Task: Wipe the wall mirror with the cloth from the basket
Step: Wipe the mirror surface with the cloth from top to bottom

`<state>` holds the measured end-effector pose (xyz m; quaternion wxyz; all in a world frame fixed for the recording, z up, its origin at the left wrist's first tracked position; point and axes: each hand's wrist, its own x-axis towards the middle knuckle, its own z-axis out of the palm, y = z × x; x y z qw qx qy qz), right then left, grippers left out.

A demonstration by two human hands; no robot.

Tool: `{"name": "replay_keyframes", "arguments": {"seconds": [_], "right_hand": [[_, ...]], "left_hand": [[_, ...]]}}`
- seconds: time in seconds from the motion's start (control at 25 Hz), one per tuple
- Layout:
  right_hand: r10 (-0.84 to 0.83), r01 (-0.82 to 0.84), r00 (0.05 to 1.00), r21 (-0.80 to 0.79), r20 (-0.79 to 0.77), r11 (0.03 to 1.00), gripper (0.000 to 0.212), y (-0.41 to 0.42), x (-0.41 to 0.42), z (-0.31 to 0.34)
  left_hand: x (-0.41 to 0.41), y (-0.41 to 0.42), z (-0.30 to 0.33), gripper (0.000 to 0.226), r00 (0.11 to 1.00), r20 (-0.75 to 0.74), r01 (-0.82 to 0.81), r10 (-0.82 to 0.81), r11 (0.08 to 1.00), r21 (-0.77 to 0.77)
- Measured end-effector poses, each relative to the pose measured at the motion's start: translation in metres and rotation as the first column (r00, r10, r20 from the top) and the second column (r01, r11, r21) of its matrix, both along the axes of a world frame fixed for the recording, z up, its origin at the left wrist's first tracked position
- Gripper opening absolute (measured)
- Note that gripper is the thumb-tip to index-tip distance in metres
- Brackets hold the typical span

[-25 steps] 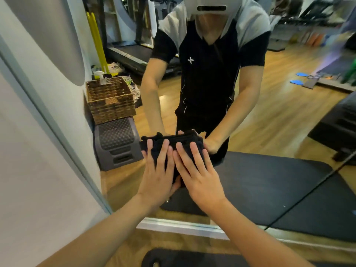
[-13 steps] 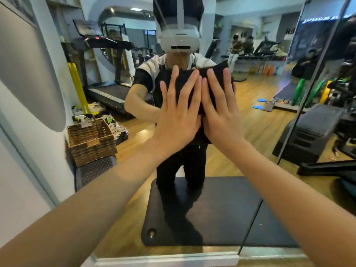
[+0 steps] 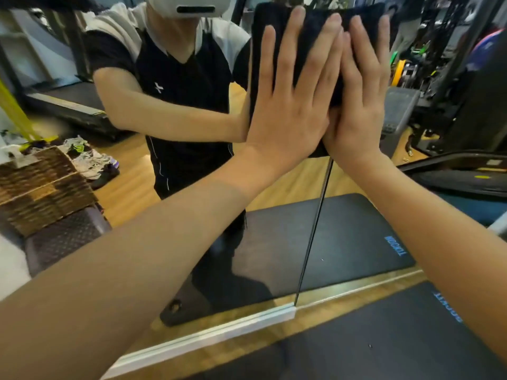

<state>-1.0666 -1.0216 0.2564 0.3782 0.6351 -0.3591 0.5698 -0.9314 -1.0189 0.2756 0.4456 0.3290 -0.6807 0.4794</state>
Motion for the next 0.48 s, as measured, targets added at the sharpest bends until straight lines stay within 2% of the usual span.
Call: {"name": "replay_keyframes", "arguments": {"seconds": [0.12,0.28,0.48], "right_hand": [[-0.033,0.031,0.999,0.144,0.011,0.989,0.058,0.006,-0.025,-0.081],[-0.070,0.072,0.997,0.301,-0.016,0.951,0.064,0.016,-0.025,-0.183],[-0.057,0.079,0.997,0.491,-0.060,0.868,0.078,0.040,0.009,-0.260]], "left_hand": [[-0.021,-0.003,-0.076,0.050,0.996,0.070,0.051,-0.056,0.996,0.069],[-0.013,0.001,-0.171,0.060,0.987,0.153,0.028,-0.055,0.984,0.175],[0.035,0.015,-0.233,0.063,0.951,0.309,-0.083,0.012,0.972,0.218]]}}
